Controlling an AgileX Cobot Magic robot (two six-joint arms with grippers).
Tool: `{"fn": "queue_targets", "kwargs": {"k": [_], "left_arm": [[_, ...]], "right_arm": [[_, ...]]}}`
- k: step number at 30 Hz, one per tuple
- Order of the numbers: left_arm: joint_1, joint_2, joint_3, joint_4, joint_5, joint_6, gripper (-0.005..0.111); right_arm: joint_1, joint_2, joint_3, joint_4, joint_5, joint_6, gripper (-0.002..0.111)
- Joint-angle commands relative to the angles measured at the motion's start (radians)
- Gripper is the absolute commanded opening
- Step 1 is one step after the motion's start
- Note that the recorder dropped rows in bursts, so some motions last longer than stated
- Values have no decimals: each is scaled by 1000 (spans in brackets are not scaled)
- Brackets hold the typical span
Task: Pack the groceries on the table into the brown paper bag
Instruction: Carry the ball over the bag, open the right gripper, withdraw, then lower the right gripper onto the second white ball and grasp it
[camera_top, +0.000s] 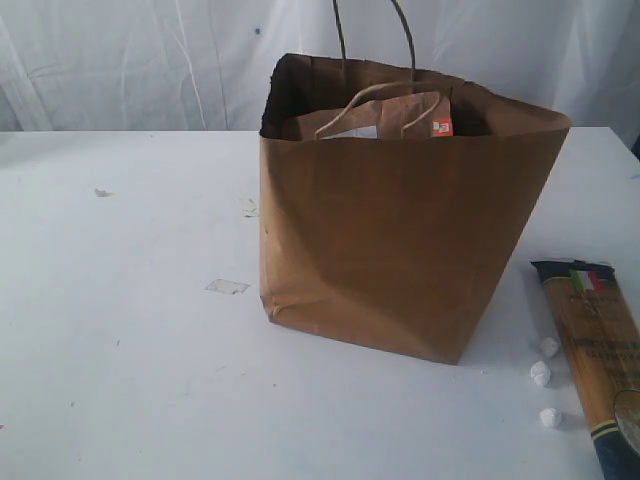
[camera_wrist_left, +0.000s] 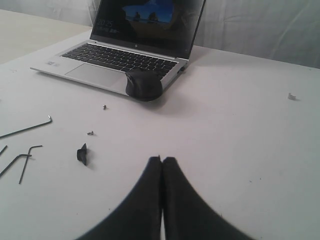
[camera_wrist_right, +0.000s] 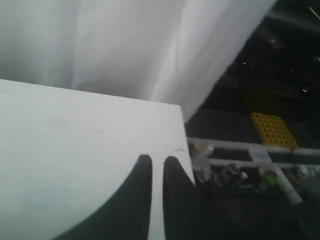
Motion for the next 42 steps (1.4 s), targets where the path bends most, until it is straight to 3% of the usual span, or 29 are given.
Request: {"fn": "queue_targets", "kwargs": {"k": [1,4,9,13,20,25,39,42], "left_arm": [[-7,-4,4,16,2,-2,0],[-7,-4,4,16,2,-2,0],[-7,-4,4,16,2,-2,0],[-7,-4,4,16,2,-2,0],[-7,-4,4,16,2,-2,0],[-7,-4,4,16,2,-2,0],[-7,-4,4,16,2,-2,0],[-7,-4,4,16,2,-2,0]], "right_arm": [[-106,26,117,36,40,41,0],[-122,37,222,188,61,-57,0],[-122,37,365,588,136,-423,0],[-122,37,474,746,104,-542,0],[-126,82,635,749,-145,-502,0],[-126,167,640,837,-161,-587,0],[-167,322,629,846,-324,-587,1],[-163,322,629,874,-345,-637,15]]}}
